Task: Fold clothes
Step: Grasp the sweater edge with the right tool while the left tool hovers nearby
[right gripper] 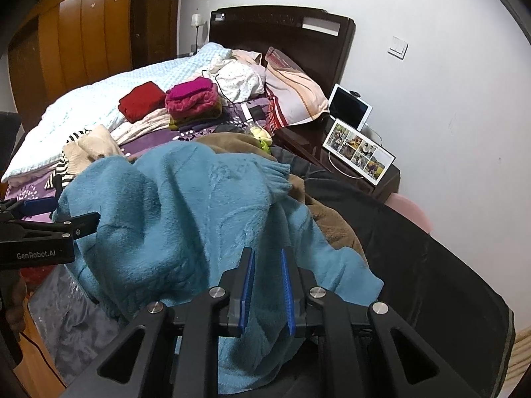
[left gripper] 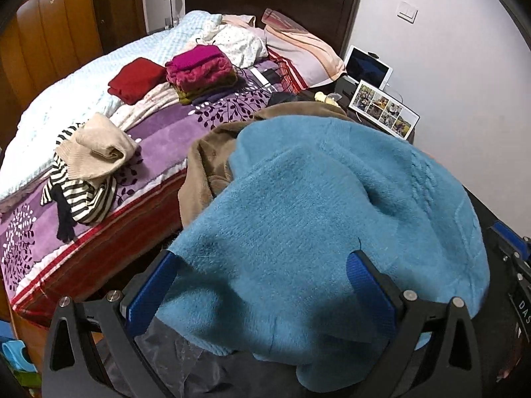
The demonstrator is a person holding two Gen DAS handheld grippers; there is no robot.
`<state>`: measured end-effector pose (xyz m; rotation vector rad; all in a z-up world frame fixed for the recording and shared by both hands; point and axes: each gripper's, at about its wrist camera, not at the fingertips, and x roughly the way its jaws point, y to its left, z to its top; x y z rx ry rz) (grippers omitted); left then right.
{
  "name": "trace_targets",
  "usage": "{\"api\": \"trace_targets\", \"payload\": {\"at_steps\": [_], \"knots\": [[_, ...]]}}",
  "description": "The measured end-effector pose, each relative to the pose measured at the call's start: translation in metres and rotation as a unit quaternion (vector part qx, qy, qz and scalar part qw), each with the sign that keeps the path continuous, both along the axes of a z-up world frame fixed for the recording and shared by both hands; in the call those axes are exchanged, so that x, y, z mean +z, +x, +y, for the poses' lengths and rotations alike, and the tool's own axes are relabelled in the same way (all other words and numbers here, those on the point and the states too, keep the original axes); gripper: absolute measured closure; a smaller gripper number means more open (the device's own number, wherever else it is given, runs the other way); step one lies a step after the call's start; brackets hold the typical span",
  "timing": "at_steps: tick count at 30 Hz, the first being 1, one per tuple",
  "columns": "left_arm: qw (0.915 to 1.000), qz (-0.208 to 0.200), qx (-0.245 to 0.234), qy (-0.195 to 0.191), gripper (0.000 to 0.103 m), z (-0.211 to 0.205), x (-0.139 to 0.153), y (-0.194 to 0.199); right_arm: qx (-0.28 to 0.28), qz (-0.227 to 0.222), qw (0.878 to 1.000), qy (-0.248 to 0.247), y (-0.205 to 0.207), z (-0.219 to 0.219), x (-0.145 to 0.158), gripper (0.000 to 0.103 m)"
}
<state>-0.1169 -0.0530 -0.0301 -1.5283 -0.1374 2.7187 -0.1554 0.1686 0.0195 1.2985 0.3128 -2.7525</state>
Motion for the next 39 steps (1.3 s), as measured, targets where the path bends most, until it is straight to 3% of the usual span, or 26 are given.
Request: {"api": "trace_targets", "payload": {"at_steps": [5, 8, 9, 10, 11, 12, 23, 28, 39], "knots": [[0.9999, -0.008, -0.008, 0.01, 0.001, 0.0, -0.007, -0.006, -0.004, -0.008, 1.0, -0.003, -0.007, 0.002, -0.006, 0.086], [0.9994, -0.014, -0.013, 0.028, 0.001, -0.003, -0.011, -0.009, -0.007, -0.02, 0.999, -0.034, -0.011, 0.009, -0.011, 0.083], [0.9991, -0.016, -0.014, 0.037, 0.001, -0.004, -0.012, -0.01, -0.013, -0.027, 0.998, -0.05, -0.014, 0.014, -0.014, 0.07], [0.9989, -0.017, -0.015, 0.042, 0.001, -0.005, -0.013, -0.01, -0.02, -0.03, 0.998, -0.058, -0.016, 0.019, -0.017, 0.037], [0.9986, -0.018, -0.015, 0.047, 0.001, -0.006, -0.013, -0.011, -0.027, -0.03, 0.997, -0.061, -0.017, 0.023, -0.019, 0.024], [0.9985, -0.019, -0.016, 0.049, 0.001, -0.007, -0.014, -0.011, -0.031, -0.028, 0.997, -0.063, -0.017, 0.026, -0.02, 0.018], [0.9981, -0.028, -0.013, 0.053, 0.001, -0.007, -0.014, -0.016, -0.024, -0.028, 0.998, -0.041, -0.022, 0.025, -0.021, 0.018], [0.9995, -0.018, -0.021, 0.016, 0.001, 0.001, -0.013, -0.014, -0.024, -0.03, 0.998, -0.045, -0.022, 0.025, -0.023, 0.018], [0.9985, 0.0, -0.033, -0.043, 0.001, 0.016, -0.009, -0.01, -0.014, -0.047, 0.992, -0.119, -0.026, 0.034, -0.034, 0.018]]}}
